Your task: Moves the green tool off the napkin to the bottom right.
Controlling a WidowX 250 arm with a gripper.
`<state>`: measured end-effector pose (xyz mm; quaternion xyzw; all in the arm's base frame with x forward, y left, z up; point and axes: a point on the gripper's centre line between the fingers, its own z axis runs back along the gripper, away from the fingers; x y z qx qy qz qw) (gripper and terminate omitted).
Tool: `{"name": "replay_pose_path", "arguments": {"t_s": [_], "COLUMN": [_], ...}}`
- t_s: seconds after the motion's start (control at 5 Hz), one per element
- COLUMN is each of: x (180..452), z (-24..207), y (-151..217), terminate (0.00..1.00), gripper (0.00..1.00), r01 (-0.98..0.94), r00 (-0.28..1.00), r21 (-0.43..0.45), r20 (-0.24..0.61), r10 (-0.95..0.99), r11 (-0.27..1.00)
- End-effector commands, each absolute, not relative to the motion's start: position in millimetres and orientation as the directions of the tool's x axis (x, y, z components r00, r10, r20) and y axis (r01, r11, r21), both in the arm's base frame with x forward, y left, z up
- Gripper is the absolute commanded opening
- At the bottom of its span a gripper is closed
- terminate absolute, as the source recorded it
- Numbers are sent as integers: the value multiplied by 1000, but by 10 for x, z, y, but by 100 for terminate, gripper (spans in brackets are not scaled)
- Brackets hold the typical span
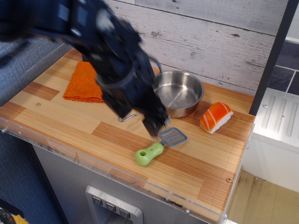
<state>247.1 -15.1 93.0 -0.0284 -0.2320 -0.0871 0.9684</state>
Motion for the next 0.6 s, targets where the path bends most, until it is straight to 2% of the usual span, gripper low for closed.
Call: {"name": "replay_pose_path", "arguments": {"t_s": [0.0, 0.2, 0.4], "x": [2405, 2405, 2405], "z": [968, 968, 968], "y": [-107, -107, -107], "terminate": [0, 0, 100], "gripper": [100, 100, 100], "r01": [186, 186, 186], "r00": [868, 868, 868], "r21": [-9, -9, -9], "r20": [469, 469, 469], "r10": [-160, -160, -160], "r11": [983, 983, 983]}}
